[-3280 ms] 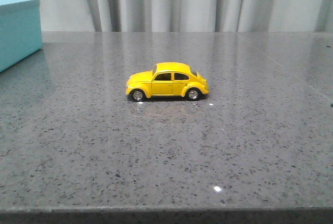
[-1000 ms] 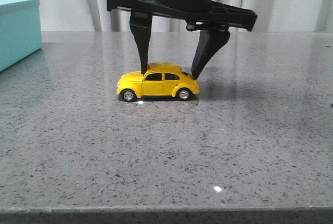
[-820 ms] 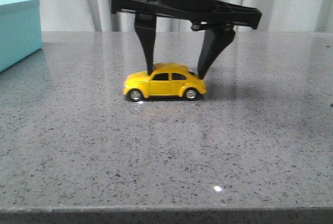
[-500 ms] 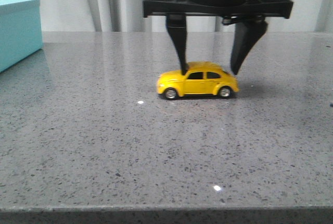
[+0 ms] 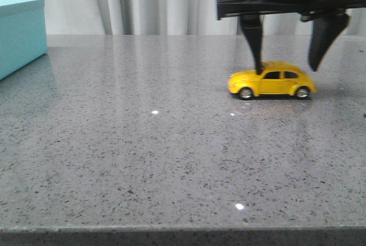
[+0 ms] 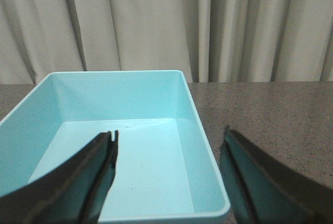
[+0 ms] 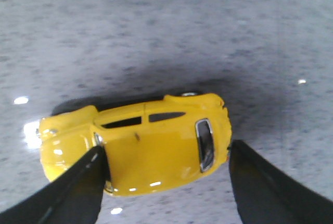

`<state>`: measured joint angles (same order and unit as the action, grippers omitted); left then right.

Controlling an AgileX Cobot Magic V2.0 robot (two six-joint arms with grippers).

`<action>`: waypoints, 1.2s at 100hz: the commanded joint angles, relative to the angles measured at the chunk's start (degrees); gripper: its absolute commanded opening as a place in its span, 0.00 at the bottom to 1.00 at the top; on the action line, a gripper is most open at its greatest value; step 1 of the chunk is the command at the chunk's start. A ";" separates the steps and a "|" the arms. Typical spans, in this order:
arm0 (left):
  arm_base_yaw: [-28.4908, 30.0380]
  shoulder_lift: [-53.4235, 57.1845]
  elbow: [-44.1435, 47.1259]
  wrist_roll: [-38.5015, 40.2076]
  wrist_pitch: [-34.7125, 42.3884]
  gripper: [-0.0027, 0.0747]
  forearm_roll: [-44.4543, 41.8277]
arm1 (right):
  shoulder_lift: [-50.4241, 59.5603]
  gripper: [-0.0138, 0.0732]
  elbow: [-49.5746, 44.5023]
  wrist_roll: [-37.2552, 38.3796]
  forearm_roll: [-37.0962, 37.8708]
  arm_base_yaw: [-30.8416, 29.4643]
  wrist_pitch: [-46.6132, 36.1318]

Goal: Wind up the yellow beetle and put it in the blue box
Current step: 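Press the car down and drag it away from the box with the right gripper, then lift the right gripper off the car, letting it roll toward the box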

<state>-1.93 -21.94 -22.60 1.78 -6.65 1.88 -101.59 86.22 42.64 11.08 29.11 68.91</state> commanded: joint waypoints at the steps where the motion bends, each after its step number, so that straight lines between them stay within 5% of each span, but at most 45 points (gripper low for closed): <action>1: -0.52 -0.74 -2.11 0.04 4.43 0.58 -0.05 | 2.75 0.74 -2.02 -1.29 3.92 -2.14 7.20; 41: -0.52 -0.74 -2.11 0.04 4.43 0.58 -0.05 | 7.08 0.74 -5.15 -6.09 7.66 -9.94 7.14; 81: -0.52 -0.74 -2.11 0.04 4.43 0.58 0.20 | 22.26 0.74 0.94 -9.21 6.22 -6.36 4.95; 120: -0.52 -0.74 -1.89 0.04 4.79 0.58 0.34 | 34.65 0.74 -12.19 -9.21 2.09 -6.36 -12.87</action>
<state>-1.93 -21.94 -22.60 1.78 -6.65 1.88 -70.48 75.51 34.06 13.01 22.90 62.52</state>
